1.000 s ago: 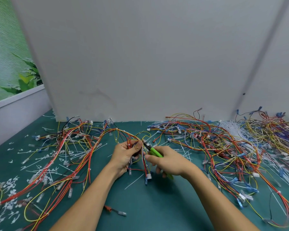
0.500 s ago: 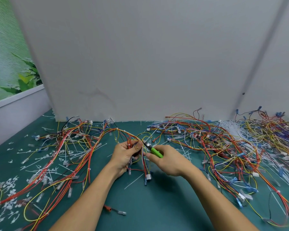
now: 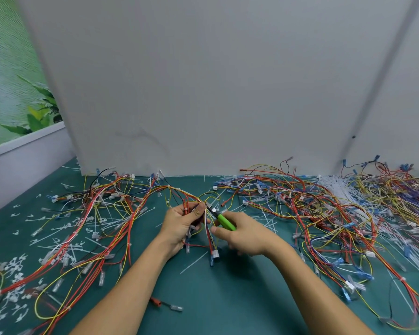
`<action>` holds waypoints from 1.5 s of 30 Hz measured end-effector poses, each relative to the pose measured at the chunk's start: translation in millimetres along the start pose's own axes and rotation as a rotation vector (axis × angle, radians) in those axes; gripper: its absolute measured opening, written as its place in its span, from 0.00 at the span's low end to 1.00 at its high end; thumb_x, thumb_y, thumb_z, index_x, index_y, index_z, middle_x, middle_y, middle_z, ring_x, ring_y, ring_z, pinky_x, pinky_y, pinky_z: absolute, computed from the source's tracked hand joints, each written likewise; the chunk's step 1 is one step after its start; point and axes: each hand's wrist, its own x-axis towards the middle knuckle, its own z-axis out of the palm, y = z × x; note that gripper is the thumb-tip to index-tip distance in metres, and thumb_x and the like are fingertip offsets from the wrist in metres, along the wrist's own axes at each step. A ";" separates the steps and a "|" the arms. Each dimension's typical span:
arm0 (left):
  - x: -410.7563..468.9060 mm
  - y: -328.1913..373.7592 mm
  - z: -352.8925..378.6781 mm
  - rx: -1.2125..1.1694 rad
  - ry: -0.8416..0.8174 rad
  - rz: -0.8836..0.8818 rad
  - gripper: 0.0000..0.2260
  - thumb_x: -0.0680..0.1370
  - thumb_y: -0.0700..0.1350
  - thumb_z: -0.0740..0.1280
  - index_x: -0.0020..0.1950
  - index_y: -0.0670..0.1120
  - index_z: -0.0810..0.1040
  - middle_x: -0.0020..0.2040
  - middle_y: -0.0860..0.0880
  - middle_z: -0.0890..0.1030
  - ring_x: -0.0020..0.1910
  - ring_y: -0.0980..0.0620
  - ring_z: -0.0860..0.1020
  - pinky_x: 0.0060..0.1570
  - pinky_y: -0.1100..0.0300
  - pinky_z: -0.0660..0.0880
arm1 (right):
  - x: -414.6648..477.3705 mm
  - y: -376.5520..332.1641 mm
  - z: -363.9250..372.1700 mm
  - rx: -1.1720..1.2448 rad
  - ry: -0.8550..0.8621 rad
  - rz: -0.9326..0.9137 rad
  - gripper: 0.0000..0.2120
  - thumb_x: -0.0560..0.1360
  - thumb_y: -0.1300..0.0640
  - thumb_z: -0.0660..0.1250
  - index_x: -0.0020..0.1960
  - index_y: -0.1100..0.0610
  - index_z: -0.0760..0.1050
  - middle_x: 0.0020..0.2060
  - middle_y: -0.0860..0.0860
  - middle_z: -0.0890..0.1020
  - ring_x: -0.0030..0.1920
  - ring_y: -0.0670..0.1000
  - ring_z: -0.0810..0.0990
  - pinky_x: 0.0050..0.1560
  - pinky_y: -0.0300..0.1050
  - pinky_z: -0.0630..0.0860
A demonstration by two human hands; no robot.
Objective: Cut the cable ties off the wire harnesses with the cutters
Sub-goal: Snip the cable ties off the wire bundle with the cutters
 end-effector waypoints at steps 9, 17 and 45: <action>0.0 0.0 -0.8 -0.002 -0.015 0.006 0.09 0.72 0.44 0.73 0.44 0.38 0.81 0.33 0.37 0.82 0.24 0.50 0.76 0.24 0.65 0.70 | 5.0 7.1 7.0 -0.101 0.101 0.010 0.16 0.81 0.41 0.66 0.46 0.54 0.74 0.33 0.48 0.73 0.34 0.49 0.70 0.37 0.45 0.67; 0.9 -0.5 -1.3 0.015 -0.026 -0.012 0.10 0.72 0.44 0.73 0.44 0.38 0.80 0.34 0.37 0.82 0.23 0.50 0.71 0.25 0.64 0.68 | 5.4 4.5 7.8 -0.037 0.108 0.028 0.18 0.81 0.43 0.67 0.44 0.58 0.73 0.32 0.51 0.71 0.33 0.52 0.69 0.38 0.46 0.67; -0.2 0.7 -0.9 0.018 -0.028 -0.010 0.11 0.71 0.44 0.73 0.45 0.37 0.79 0.34 0.37 0.83 0.24 0.51 0.77 0.24 0.65 0.71 | -2.2 -0.9 -4.9 0.119 -0.019 0.060 0.08 0.81 0.52 0.66 0.45 0.53 0.73 0.40 0.57 0.75 0.31 0.54 0.76 0.30 0.47 0.75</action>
